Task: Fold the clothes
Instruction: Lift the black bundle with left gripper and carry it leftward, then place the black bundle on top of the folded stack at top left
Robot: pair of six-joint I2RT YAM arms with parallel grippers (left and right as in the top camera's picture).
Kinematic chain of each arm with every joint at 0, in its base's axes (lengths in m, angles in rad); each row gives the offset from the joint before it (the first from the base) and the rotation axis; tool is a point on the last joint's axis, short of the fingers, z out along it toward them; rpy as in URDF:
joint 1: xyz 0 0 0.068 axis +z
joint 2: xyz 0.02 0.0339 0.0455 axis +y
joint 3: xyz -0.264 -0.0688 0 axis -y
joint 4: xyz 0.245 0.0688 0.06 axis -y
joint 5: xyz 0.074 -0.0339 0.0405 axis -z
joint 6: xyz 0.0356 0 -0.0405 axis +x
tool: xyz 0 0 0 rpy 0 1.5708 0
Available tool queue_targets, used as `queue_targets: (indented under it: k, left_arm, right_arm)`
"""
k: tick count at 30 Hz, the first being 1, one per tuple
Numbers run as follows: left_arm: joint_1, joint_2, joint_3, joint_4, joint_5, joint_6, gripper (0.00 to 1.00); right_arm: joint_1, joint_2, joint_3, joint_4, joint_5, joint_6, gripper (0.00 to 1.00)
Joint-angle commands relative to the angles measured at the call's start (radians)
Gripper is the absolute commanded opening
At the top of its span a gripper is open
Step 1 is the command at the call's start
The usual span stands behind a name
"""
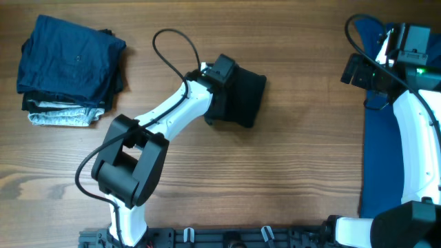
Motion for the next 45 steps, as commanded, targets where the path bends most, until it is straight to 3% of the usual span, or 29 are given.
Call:
queue_targets:
  k: [1, 5, 7, 11, 16, 29, 31, 33, 37, 40, 45]
  left_arm:
    - [0.013, -0.018, -0.042, -0.022, 0.012, -0.03, 0.79]
    - [0.072, -0.064, 0.016, -0.051, 0.008, -0.022, 0.89]
    - [0.114, -0.121, 0.095, -0.048, 0.021, -0.023, 0.87]
    - [0.157, -0.142, 0.135, 0.093, 0.175, -0.023, 0.89]
    - [0.156, -0.021, 0.135, 0.189, 0.218, -0.023, 0.9]
    - [0.142, 0.224, 0.133, 0.139, 0.218, -0.023, 0.89]
    - [0.142, 0.241, 0.133, 0.138, 0.219, -0.023, 0.79]
    - [0.142, 0.243, 0.133, 0.122, 0.218, -0.023, 0.46]
    - [0.143, 0.243, 0.134, 0.105, 0.217, -0.002, 0.04]
    - [0.145, 0.218, 0.158, 0.105, 0.209, 0.062, 0.04]
    - [0.153, 0.114, 0.185, 0.108, 0.1, 0.061, 0.04]
  right_arm:
    - [0.002, 0.003, -0.008, 0.0, 0.018, 0.001, 0.99]
    - [0.002, 0.003, -0.008, 0.0, 0.018, 0.001, 0.99]
    - [0.002, 0.003, -0.008, 0.0, 0.018, 0.001, 1.0]
    - [0.002, 0.003, -0.008, 0.0, 0.018, 0.001, 1.0]
    - [0.002, 0.003, -0.008, 0.0, 0.018, 0.002, 0.99]
    - [0.002, 0.003, -0.007, 0.0, 0.018, 0.002, 0.99]
    - [0.002, 0.003, -0.008, 0.0, 0.018, 0.002, 1.0]
    - [0.002, 0.003, -0.008, 0.0, 0.018, 0.001, 1.0]
    - [0.002, 0.003, -0.008, 0.0, 0.018, 0.001, 1.0]
    - [0.002, 0.003, -0.008, 0.0, 0.018, 0.001, 0.99]
    - [0.002, 0.003, -0.008, 0.0, 0.018, 0.001, 1.0]
